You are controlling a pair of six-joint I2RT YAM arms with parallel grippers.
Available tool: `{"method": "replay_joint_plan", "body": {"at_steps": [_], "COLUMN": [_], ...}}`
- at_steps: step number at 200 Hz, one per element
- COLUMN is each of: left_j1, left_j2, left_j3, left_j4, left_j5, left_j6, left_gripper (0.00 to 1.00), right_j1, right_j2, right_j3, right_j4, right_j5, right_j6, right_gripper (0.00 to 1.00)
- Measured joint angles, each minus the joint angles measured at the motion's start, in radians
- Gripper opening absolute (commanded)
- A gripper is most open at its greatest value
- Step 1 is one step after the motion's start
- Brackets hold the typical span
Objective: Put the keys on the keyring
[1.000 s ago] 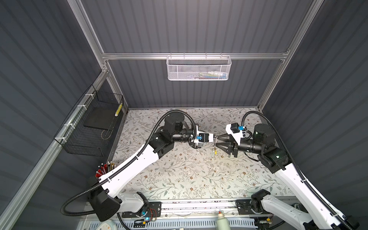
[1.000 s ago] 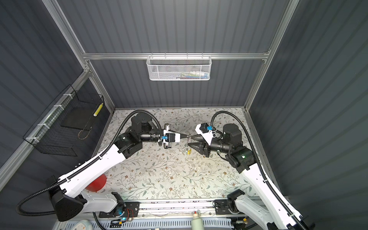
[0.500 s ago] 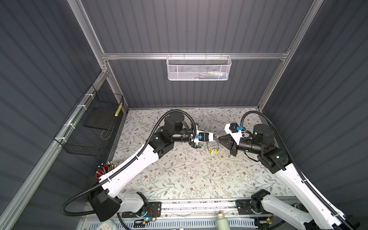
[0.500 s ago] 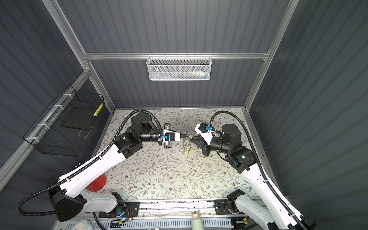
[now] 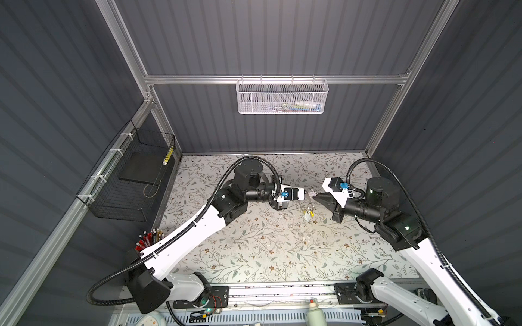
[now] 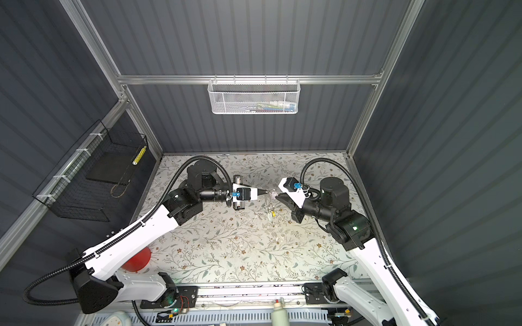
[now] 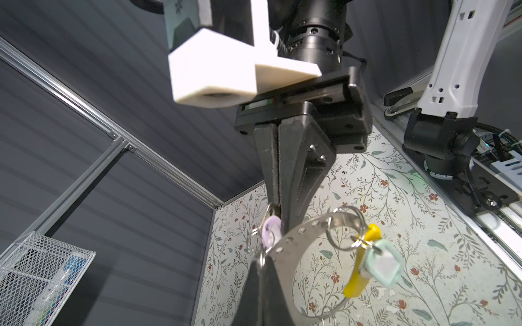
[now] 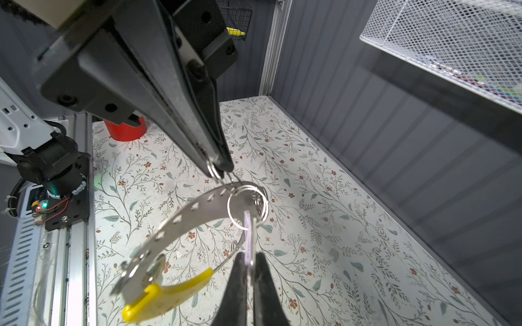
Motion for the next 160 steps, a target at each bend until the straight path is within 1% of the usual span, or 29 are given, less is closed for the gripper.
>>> {"method": "replay_joint_plan", "body": {"at_steps": [20,88,128,160], "left_j1": [-0.001,-0.003,-0.002,0.0], "left_j2": [0.002,0.031,0.037,0.037], "left_j3": [-0.002,-0.011,-0.027,-0.03], "left_j4": [0.004,0.035,0.057,0.069], "left_j5": [-0.01,-0.05,-0.053,-0.054], "left_j6": [-0.004,-0.056,-0.087,-0.101], "left_gripper": [0.0,0.0,0.0,0.0], "right_j1": [0.002,0.006,0.03,0.032], "right_j2": [0.009,0.075,0.115,0.116], "right_j3": [0.038,0.142,0.183,0.184], "right_j4": [-0.038,-0.157,-0.188,-0.203], "right_j5": [0.017,0.009,0.029,0.058], "right_j6": [-0.035,-0.106,-0.136,-0.16], "right_gripper": [0.0,0.0,0.0,0.0]}}
